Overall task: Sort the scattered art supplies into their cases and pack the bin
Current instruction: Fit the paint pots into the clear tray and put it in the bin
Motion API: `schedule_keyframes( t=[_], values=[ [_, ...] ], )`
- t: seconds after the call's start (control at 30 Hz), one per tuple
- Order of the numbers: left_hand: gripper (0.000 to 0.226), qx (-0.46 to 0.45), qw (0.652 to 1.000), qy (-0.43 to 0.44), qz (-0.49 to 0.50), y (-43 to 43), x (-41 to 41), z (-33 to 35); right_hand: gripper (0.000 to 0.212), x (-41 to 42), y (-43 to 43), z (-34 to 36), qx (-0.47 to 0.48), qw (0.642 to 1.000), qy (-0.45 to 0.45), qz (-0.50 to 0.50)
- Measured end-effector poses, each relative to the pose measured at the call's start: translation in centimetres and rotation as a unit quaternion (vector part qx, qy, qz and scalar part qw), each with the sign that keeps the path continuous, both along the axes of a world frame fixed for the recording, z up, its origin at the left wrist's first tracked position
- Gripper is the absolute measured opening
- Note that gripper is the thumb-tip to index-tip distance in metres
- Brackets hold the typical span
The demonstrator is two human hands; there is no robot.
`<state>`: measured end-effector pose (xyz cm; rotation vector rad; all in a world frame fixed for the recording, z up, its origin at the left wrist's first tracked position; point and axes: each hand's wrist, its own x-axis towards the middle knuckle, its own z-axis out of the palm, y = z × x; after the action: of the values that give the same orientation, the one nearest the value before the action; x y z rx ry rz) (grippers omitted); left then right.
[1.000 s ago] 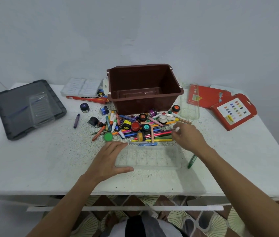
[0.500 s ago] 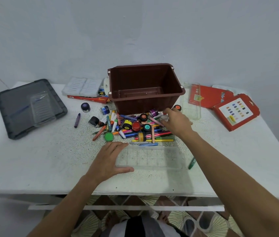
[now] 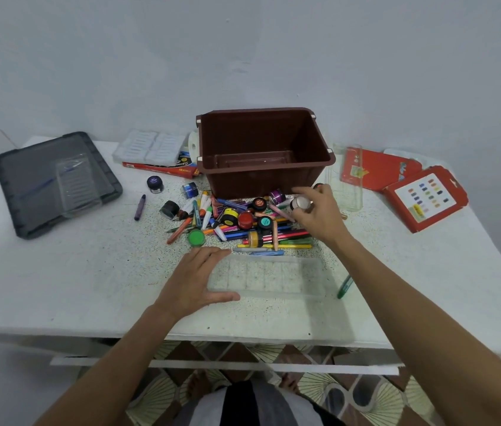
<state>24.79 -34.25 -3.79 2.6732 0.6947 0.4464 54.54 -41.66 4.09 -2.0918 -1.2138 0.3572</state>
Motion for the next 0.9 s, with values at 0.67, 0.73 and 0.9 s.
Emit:
schedule_keyframes(
  t=[0.67, 0.73, 0.9],
  values=[
    [0.096, -0.006, 1.000, 0.003, 0.010, 0.1, 0.0, -0.6, 0.032, -4.5, -12.4, -4.0, 0.035, 0.997, -0.057, 0.038],
    [0.095, -0.005, 1.000, 0.002, 0.007, 0.1, -0.1, -0.6, 0.030, -4.6, -12.6, -4.8, 0.029, 0.993, -0.108, 0.039],
    [0.094, -0.005, 1.000, -0.003, 0.003, 0.1, 0.0, -0.5, 0.023, -4.2, -12.7, -5.9, 0.042, 0.979, -0.191, 0.050]
  ],
)
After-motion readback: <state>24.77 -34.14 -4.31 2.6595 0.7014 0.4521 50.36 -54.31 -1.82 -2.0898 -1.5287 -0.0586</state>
